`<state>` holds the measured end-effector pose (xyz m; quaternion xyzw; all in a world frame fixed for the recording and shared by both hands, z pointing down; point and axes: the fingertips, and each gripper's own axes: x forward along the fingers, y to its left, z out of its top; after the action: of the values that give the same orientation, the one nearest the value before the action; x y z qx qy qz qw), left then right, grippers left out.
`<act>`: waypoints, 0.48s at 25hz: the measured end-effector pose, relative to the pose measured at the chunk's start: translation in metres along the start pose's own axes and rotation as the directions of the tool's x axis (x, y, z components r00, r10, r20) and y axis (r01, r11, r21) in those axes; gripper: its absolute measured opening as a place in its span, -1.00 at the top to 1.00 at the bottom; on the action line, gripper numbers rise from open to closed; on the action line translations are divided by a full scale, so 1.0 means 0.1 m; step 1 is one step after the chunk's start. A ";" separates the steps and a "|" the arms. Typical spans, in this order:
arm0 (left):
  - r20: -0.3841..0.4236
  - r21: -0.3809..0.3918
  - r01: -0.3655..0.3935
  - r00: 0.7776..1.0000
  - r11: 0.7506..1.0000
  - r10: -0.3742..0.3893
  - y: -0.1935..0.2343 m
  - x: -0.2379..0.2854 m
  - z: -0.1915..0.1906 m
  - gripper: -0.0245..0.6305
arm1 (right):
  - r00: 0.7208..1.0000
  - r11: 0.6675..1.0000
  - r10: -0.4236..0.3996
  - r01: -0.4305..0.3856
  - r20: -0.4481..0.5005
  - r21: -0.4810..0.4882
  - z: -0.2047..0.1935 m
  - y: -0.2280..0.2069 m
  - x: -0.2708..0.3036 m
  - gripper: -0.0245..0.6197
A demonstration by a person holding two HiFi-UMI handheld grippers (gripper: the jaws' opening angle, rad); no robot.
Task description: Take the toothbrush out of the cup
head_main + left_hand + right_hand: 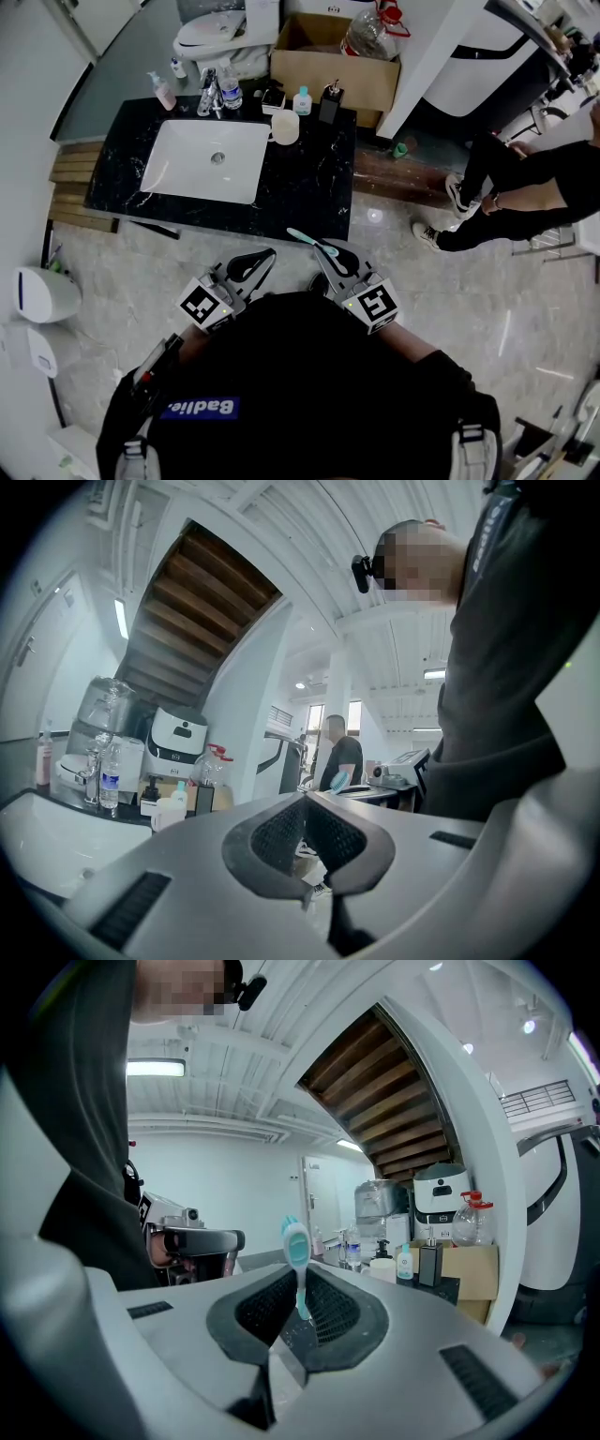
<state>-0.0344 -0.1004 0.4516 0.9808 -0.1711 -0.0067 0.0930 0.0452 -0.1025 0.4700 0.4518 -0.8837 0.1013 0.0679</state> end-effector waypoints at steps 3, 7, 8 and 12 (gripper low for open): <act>0.001 -0.001 -0.001 1.000 1.000 0.001 -0.02 0.01 0.01 0.90 | 1.000 1.000 0.013 -0.013 0.013 -0.011 0.00 0.01 0.00 0.80; -0.004 -0.001 -0.005 1.000 1.000 0.005 -0.02 0.00 -0.01 0.90 | 1.000 0.999 0.028 -0.028 0.013 -0.020 -0.01 0.04 0.02 0.80; -0.003 -0.002 -0.007 1.000 1.000 0.007 -0.02 -0.01 -0.01 0.90 | 0.999 0.999 0.029 -0.029 0.012 -0.020 -0.01 0.05 0.02 0.80; 0.001 -0.003 -0.013 1.000 1.000 0.013 -0.02 -0.02 0.00 0.90 | 0.999 0.999 0.035 -0.035 0.011 -0.022 -0.01 0.06 0.02 0.80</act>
<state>-0.0351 -0.0977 0.4507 0.9796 -0.1777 -0.0069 0.0942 0.0391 -0.1005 0.4703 0.4363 -0.8928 0.0905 0.0660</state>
